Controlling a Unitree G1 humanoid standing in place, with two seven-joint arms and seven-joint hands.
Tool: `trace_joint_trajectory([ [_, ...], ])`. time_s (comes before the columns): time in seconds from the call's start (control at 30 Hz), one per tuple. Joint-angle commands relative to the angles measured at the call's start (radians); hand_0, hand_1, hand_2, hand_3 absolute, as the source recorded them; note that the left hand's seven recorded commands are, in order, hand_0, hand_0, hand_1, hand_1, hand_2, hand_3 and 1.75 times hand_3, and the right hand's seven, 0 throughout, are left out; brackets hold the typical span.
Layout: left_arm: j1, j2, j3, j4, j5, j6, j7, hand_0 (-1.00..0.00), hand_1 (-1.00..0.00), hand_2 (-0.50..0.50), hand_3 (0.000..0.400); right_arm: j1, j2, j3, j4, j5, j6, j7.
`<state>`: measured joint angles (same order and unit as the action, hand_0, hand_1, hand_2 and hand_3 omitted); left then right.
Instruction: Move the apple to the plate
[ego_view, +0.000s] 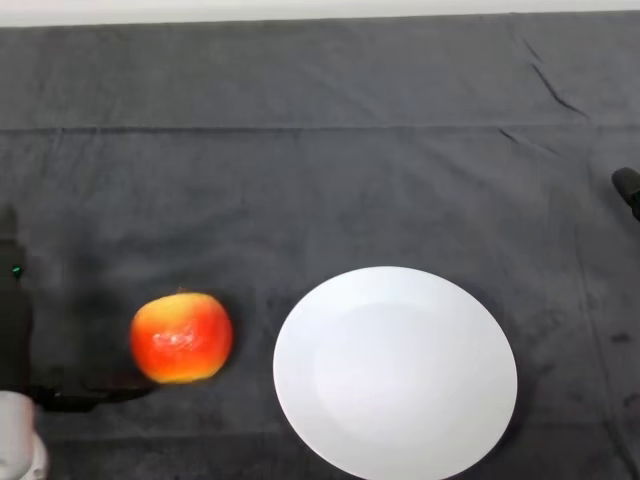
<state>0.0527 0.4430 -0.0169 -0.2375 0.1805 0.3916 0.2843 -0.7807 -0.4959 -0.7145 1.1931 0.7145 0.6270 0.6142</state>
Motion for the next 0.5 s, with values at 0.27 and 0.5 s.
trace_joint_trajectory([
  [0.27, -0.07, -0.024, -0.095, -0.018, 0.034, 0.011, -0.015, 0.0, 0.0, 0.0, 0.0, 0.012, -0.054, -0.0079, 0.005, -0.0103, -0.011, 0.0092],
  [0.5, -0.111, -0.05, -0.167, 0.029, 0.042, -0.006, -0.006, 0.0, 0.0, 0.0, 0.0, 0.012, -0.054, -0.0081, 0.005, -0.0103, -0.011, 0.0089],
])
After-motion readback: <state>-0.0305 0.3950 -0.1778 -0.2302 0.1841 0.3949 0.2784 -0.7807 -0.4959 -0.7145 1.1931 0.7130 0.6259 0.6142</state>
